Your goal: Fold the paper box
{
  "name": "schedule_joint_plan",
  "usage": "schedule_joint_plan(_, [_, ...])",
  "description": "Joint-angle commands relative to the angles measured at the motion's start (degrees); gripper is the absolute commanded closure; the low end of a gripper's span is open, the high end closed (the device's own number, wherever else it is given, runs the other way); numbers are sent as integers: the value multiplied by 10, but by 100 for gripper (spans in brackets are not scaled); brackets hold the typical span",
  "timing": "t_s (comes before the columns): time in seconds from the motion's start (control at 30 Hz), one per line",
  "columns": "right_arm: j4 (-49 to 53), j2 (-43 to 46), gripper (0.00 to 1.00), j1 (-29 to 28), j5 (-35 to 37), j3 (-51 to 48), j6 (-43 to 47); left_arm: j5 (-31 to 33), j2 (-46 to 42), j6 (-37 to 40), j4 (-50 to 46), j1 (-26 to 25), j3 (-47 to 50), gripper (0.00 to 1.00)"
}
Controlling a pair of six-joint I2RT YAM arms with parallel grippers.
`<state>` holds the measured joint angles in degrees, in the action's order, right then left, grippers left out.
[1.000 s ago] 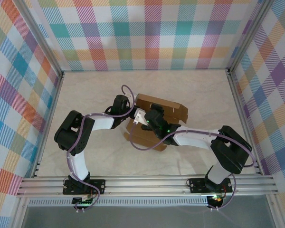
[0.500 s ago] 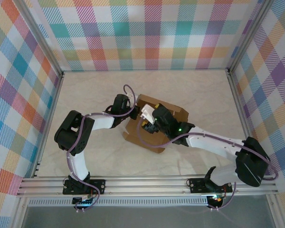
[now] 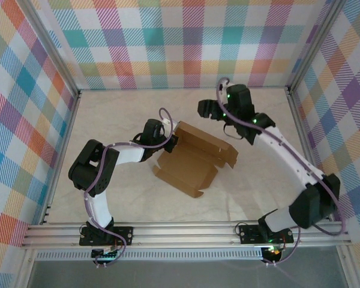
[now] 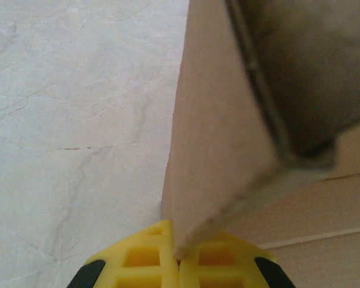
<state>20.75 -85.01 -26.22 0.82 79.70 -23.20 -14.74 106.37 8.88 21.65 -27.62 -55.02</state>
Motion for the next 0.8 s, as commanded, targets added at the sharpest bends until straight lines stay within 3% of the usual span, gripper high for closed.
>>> schedule_joint_plan(0.0, [67,-73,20,19,-128,29,-72,-24,-15,17,-14,-5,7,95])
schedule_joint_plan(0.3, [30,-208,35,25,-312,79,-53,-30,-10,11,-9,-5,7,94])
schedule_joint_plan(0.77, [20,-284,50,25,-366,93,-44,-33,-4,-27,5,-5,4,91])
